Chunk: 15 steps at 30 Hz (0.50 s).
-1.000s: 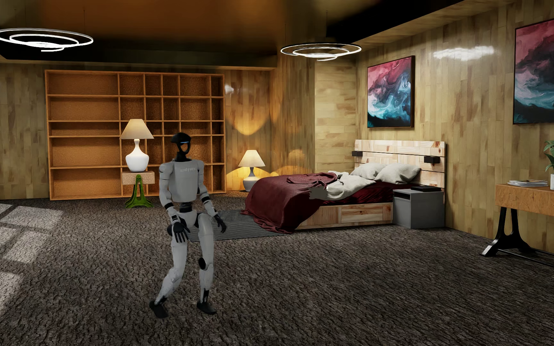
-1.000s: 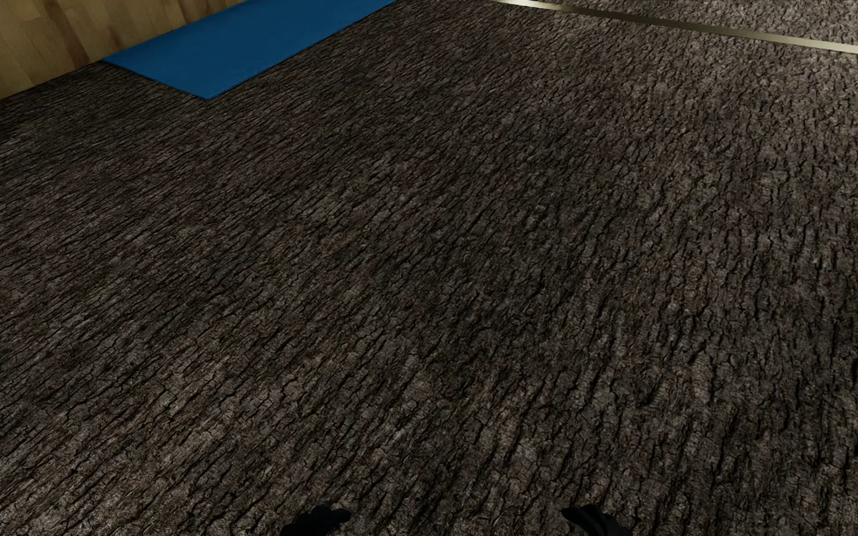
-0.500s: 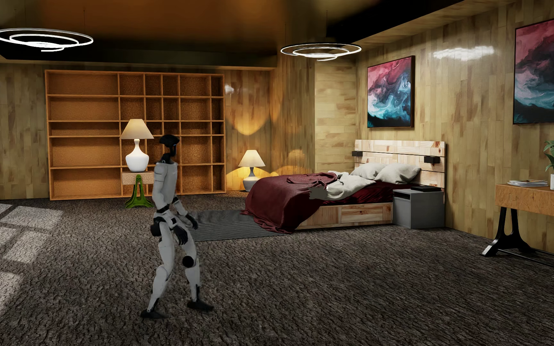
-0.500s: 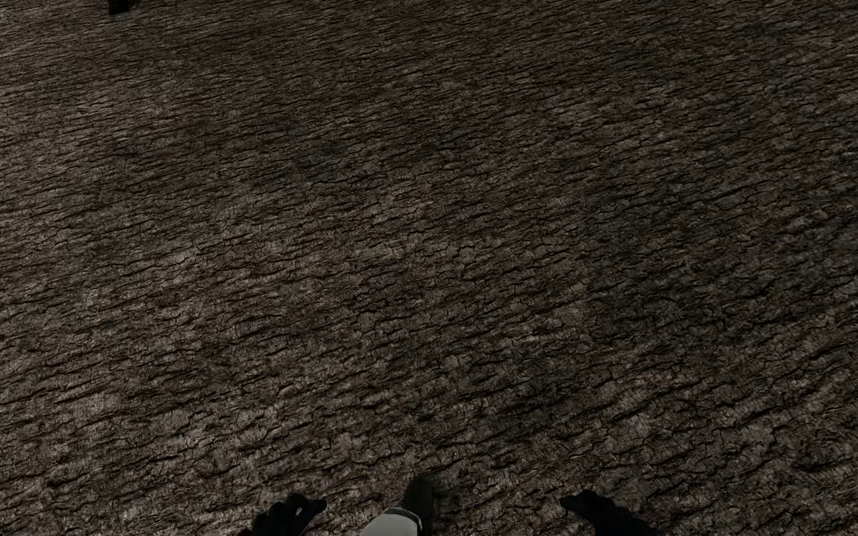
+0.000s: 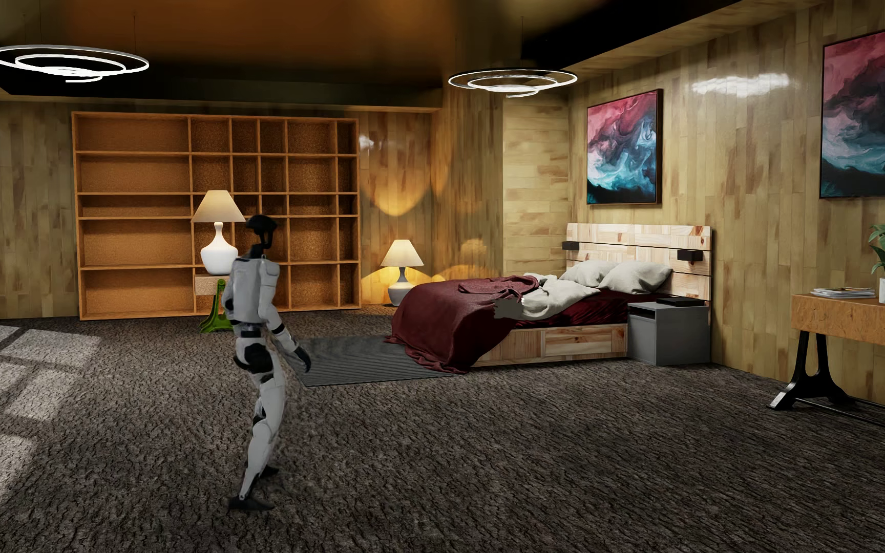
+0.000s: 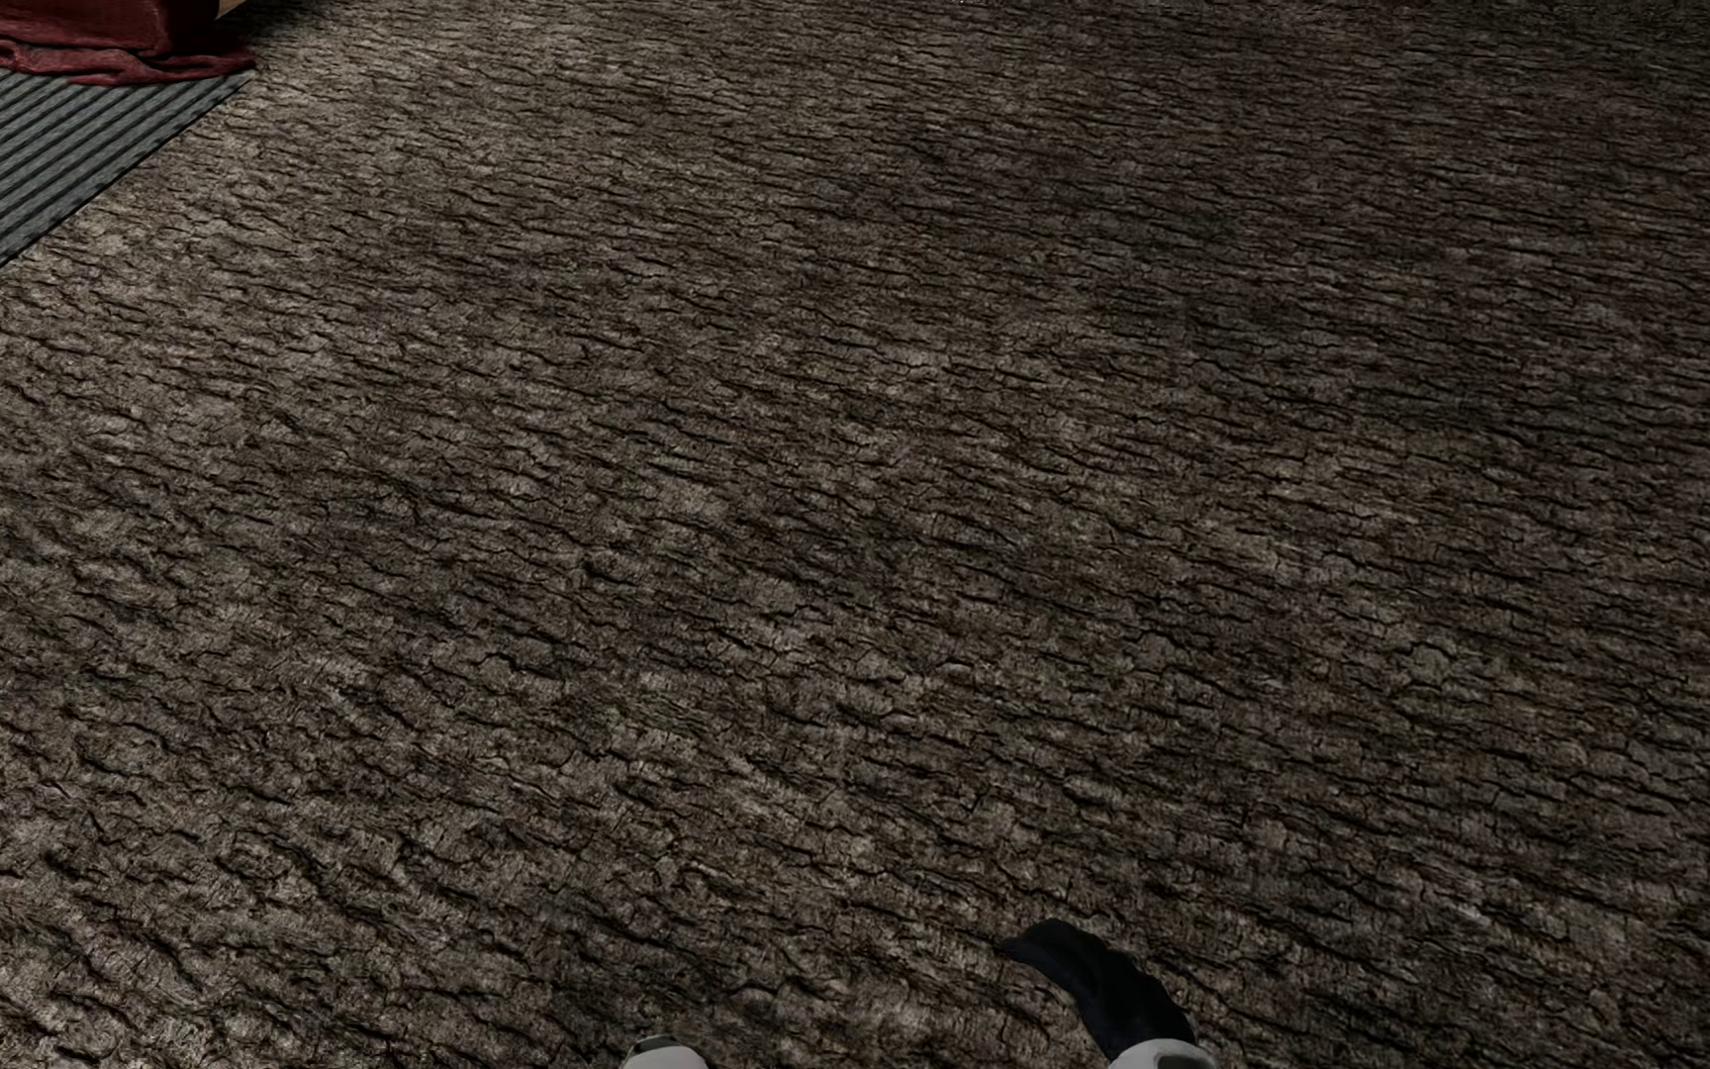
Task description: Go to the bed
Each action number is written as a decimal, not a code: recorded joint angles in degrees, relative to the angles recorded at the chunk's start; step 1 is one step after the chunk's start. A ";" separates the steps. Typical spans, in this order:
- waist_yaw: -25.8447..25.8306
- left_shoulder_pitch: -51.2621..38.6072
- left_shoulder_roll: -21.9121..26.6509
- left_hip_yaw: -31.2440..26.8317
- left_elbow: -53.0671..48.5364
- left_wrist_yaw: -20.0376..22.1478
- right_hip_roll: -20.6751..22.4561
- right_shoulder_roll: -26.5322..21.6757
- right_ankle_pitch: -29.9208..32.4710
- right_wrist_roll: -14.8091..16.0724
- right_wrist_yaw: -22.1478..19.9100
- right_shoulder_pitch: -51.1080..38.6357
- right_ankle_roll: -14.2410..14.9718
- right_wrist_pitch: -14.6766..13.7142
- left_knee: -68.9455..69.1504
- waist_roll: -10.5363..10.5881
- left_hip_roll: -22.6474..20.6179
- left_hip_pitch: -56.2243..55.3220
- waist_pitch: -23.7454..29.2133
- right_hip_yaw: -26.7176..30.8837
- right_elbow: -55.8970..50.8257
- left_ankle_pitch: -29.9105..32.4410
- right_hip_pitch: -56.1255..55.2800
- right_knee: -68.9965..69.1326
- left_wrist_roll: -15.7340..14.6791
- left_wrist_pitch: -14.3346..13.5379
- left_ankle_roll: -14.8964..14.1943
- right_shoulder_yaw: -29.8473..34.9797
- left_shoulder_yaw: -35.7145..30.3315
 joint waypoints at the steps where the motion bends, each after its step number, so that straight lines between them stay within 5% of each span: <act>1: 0.13 0.05 -0.24 2.16 -0.01 0.27 -0.47 -0.01 0.55 0.58 0.08 -0.38 1.13 -0.03 -2.58 -0.15 2.07 0.10 -0.37 -2.18 -1.08 -1.00 1.32 -1.20 0.14 0.33 1.47 0.61 0.79; 3: 0.53 -0.70 -0.79 8.17 0.68 0.02 -2.01 -0.57 1.40 1.99 0.10 -0.49 3.88 0.18 -3.47 -0.38 4.01 -0.36 -1.16 -6.96 -2.93 -1.33 4.08 -3.00 0.57 0.56 0.67 0.73 1.62; 6: 1.61 -2.56 -2.44 6.43 2.35 -1.05 -8.26 -2.45 4.13 4.97 0.48 1.57 6.64 1.59 -0.88 -2.19 -4.98 -1.05 -1.43 -12.84 -4.02 -1.64 8.38 -2.10 1.37 0.15 0.31 -1.85 1.83; 8: 2.32 -2.43 -4.22 7.71 1.93 -0.24 -15.59 -4.74 9.37 4.07 1.99 3.02 6.94 2.88 -1.43 -4.36 -11.86 1.59 -1.24 -13.85 -3.55 -3.30 10.33 1.50 0.77 -1.05 0.83 -2.93 3.30; 9: 2.54 -2.30 -5.15 8.51 1.84 0.55 -20.03 -5.93 13.37 3.00 2.82 3.68 5.68 3.52 -2.20 -5.64 -15.26 3.07 -1.11 -13.29 -3.11 -4.13 10.58 4.59 0.39 -1.52 1.89 -3.06 4.36; 10: 2.73 -2.25 -6.01 9.22 2.03 1.35 -24.64 -6.95 17.15 1.77 3.70 4.39 0.60 4.17 -3.00 -6.92 -18.37 4.51 -0.88 -13.32 -2.59 -4.96 10.21 8.56 0.04 -1.87 3.02 -3.16 5.40; 11: 2.51 -2.72 -6.60 9.53 2.65 1.98 -28.99 -7.96 19.84 0.97 4.58 4.87 -5.92 4.95 -3.65 -8.18 -21.49 5.99 -0.43 -9.97 -2.09 -5.76 8.06 14.36 0.03 -2.15 4.04 -3.05 5.85; 12: 1.41 -3.60 -6.68 8.85 3.51 2.63 -29.86 -8.70 18.97 0.52 5.15 5.67 -6.38 5.45 -4.13 -9.30 -24.78 7.58 0.31 1.38 -2.09 -6.49 2.37 22.07 0.89 -2.66 4.77 -3.29 5.16; 13: 0.24 -4.98 -6.31 7.67 4.45 3.38 -27.25 -9.17 17.53 0.54 5.18 6.84 -3.04 5.61 -4.48 -10.15 -27.65 9.16 1.07 14.46 -2.64 -7.19 -4.39 29.63 2.58 -3.44 5.30 -4.13 3.35; 15: -0.89 -8.95 -5.02 5.39 7.05 5.22 -23.39 -8.38 15.73 1.35 3.65 10.28 -0.73 6.02 -5.66 -11.53 -31.81 12.27 2.09 27.01 -4.93 -8.34 -13.65 40.78 6.15 -6.50 5.83 -6.58 -0.48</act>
